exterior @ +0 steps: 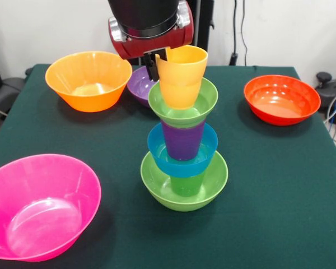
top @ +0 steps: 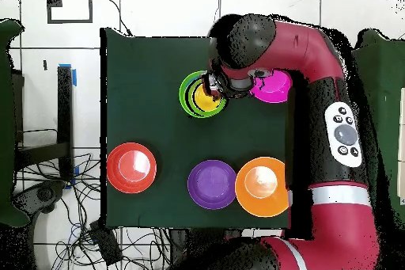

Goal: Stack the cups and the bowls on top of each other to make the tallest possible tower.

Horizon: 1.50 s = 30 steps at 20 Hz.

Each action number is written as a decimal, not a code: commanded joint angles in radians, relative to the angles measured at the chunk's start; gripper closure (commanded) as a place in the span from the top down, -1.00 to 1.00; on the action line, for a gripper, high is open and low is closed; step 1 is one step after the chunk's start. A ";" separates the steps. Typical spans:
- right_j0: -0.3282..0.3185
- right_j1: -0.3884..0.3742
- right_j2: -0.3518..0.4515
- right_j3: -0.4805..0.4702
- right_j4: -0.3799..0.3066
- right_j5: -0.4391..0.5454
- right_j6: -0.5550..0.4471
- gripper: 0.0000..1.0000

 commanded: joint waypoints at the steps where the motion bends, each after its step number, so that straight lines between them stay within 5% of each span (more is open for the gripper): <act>1: 0.018 -0.009 -0.021 0.092 -0.041 -0.088 0.029 -1.00; 30: 0.049 -0.050 -0.043 0.178 -0.009 -0.160 0.092 -1.00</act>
